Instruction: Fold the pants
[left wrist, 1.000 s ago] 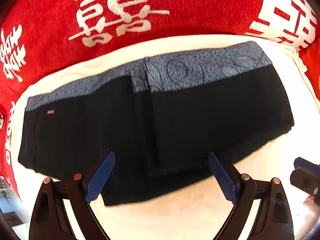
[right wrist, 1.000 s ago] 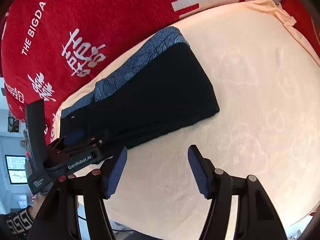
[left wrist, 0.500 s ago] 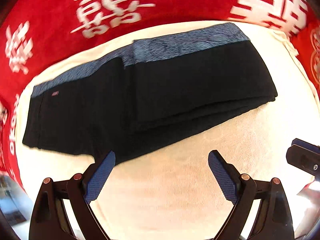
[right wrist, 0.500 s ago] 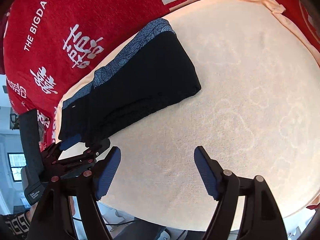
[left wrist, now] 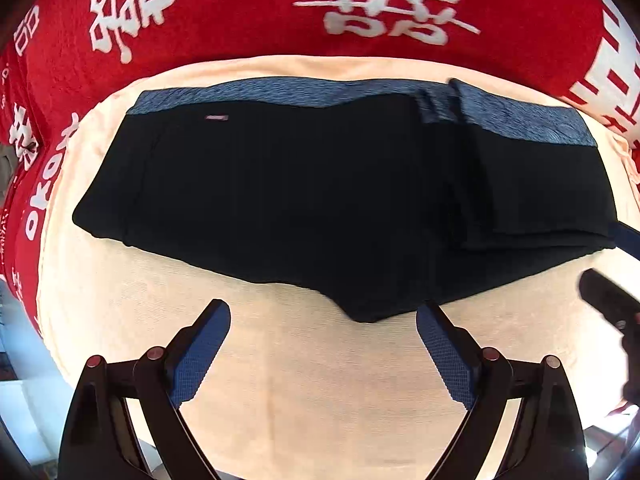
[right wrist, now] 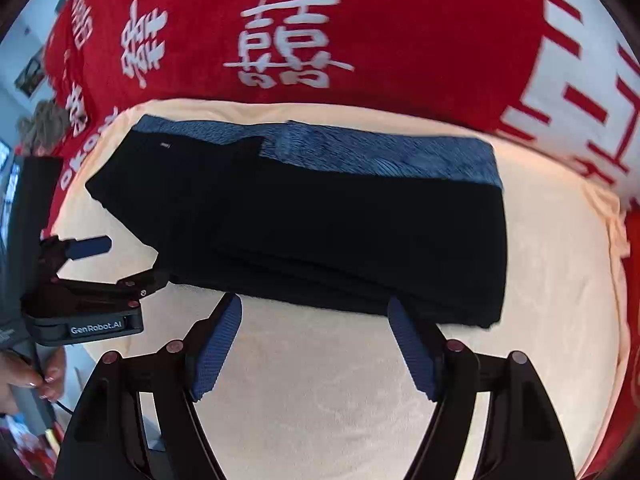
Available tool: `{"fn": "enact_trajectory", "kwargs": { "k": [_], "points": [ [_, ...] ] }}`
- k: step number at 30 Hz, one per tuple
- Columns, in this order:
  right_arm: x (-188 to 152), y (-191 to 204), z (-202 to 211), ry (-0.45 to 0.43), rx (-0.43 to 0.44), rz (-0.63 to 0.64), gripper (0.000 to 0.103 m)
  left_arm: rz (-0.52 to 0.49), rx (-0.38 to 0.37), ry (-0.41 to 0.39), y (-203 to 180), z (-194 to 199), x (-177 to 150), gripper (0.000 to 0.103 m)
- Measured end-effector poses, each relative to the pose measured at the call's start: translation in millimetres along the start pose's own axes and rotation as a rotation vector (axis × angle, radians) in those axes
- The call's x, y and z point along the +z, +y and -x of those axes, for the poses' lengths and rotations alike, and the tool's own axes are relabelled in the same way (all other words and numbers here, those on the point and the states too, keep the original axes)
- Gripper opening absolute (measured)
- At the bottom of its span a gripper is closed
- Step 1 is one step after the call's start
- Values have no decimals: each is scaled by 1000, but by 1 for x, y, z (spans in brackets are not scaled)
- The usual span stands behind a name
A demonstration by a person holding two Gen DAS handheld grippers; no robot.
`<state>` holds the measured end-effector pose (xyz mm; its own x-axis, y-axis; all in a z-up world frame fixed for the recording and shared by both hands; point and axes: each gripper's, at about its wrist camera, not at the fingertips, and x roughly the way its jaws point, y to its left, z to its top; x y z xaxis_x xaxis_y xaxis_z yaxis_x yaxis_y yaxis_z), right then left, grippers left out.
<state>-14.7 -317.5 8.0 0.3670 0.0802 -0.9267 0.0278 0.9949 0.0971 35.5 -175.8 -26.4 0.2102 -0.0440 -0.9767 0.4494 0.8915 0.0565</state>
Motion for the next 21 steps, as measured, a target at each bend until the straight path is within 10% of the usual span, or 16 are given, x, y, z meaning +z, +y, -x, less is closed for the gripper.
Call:
{"fn": "enact_trajectory", "kwargs": {
  "k": [9, 14, 21],
  "points": [
    [25, 85, -67, 2, -222, 336, 76, 86, 10, -6, 69, -17, 1, 95],
    [49, 52, -63, 62, -39, 66, 30, 151, -12, -13, 94, -17, 0, 95],
    [57, 40, -67, 156, 64, -62, 30, 218, -60, -35, 117, -16, 6, 95]
  ]
}}
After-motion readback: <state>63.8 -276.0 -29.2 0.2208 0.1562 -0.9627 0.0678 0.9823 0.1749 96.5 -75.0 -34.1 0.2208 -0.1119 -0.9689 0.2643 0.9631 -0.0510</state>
